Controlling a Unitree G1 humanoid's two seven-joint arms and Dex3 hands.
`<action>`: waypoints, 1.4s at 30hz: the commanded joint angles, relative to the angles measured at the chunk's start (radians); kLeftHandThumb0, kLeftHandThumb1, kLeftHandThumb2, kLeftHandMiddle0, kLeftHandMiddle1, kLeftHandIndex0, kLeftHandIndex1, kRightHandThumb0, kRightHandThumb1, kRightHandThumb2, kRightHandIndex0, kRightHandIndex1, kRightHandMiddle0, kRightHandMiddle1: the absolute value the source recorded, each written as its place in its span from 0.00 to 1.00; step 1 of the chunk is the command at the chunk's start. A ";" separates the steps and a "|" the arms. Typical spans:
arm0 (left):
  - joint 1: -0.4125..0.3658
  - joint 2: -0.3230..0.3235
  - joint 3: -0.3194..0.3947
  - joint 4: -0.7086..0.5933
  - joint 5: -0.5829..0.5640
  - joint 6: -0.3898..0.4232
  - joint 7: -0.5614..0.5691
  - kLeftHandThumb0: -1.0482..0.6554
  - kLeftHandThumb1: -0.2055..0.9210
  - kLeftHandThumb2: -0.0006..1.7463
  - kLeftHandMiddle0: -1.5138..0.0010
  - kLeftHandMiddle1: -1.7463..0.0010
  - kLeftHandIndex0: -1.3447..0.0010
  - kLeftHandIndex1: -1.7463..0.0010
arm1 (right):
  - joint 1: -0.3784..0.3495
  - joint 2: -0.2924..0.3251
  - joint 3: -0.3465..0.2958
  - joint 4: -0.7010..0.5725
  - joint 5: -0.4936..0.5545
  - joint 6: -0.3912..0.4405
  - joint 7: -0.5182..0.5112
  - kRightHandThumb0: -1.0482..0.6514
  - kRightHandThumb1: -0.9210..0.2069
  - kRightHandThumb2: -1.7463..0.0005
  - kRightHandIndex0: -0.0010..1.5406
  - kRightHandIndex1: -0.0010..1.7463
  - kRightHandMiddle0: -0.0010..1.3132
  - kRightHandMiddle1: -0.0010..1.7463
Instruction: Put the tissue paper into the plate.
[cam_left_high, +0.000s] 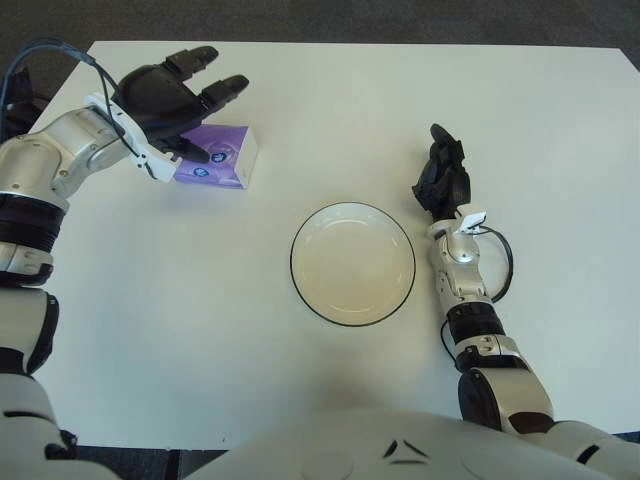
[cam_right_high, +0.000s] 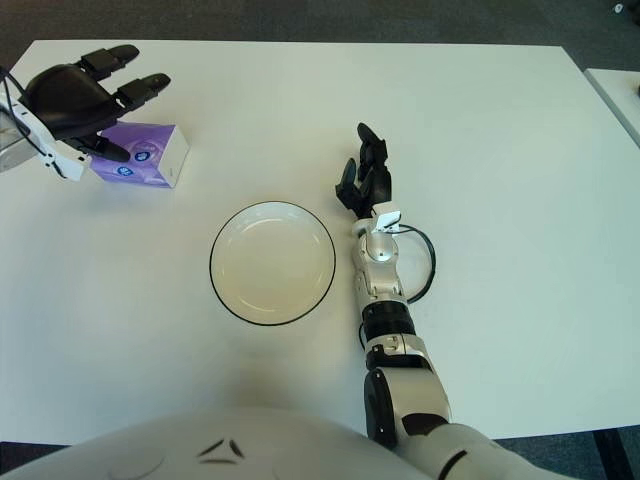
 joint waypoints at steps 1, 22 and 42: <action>-0.055 0.006 -0.056 0.060 -0.009 -0.054 -0.098 0.00 1.00 0.32 1.00 1.00 1.00 1.00 | 0.115 0.021 -0.007 0.132 0.009 0.074 -0.009 0.18 0.00 0.51 0.13 0.00 0.00 0.32; -0.137 -0.036 -0.133 0.015 -0.205 -0.006 -0.788 0.00 1.00 0.08 1.00 1.00 1.00 1.00 | 0.118 0.025 -0.009 0.132 0.015 0.092 -0.007 0.18 0.00 0.52 0.13 0.00 0.00 0.31; -0.111 -0.030 -0.095 -0.074 -0.211 0.132 -0.809 0.00 1.00 0.11 1.00 1.00 1.00 1.00 | 0.115 0.022 -0.018 0.155 0.021 0.075 0.004 0.18 0.00 0.52 0.14 0.00 0.00 0.32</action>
